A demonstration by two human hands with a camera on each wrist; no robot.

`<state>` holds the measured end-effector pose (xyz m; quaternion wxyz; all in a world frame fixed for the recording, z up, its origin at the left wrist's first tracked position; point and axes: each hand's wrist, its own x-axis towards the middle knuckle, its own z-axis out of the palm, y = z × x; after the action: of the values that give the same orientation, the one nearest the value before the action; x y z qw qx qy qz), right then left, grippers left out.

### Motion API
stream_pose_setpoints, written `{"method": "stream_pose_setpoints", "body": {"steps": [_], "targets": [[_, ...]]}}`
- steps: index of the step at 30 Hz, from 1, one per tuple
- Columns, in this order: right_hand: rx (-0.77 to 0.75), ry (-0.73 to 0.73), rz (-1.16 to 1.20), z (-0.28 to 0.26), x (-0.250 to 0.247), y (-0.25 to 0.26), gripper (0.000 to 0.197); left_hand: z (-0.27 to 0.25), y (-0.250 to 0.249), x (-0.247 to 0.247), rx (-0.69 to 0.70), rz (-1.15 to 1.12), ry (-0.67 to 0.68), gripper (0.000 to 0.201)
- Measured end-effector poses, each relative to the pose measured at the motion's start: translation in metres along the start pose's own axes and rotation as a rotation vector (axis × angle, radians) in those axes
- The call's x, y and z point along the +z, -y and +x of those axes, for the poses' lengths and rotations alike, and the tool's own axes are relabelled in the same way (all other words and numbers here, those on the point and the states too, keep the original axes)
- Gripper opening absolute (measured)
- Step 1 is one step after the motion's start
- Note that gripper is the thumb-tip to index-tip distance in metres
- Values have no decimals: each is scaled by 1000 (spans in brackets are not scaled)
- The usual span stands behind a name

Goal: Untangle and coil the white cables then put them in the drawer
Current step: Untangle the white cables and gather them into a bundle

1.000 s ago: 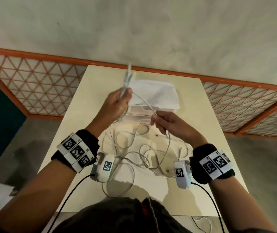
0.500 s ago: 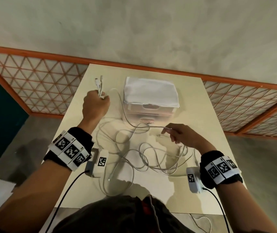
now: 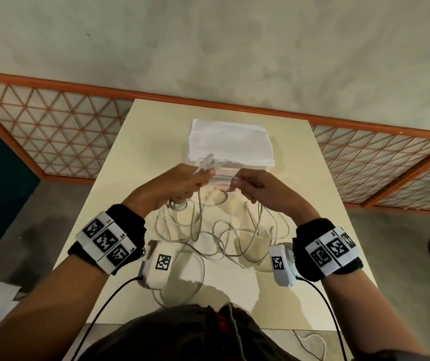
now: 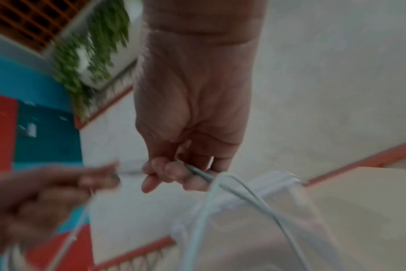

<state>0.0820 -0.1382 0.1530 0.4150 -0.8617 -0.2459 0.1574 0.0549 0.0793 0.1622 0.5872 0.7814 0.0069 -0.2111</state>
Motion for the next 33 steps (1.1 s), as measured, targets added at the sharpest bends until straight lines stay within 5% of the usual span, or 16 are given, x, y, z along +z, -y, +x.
{"method": "stream_pose_setpoints", "body": {"steps": [7, 13, 19, 25, 30, 33], "targets": [[297, 108, -37, -20, 24, -98, 33, 8, -10, -36, 260, -117, -487, 37], [438, 74, 43, -28, 23, -106, 28, 11, 6, -34, 206, 179, -619, 36], [435, 59, 46, -33, 11, -105, 26, 11, 10, -53, 145, 157, -861, 38], [371, 42, 11, -35, 14, -90, 26, 16, 29, -60, -44, 397, -791, 36], [555, 507, -142, -25, 39, -91, 36, 15, 28, -52, -146, 620, -716, 28], [575, 309, -321, -23, 48, -119, 30, 17, 27, -56, -155, 607, -701, 27]]}}
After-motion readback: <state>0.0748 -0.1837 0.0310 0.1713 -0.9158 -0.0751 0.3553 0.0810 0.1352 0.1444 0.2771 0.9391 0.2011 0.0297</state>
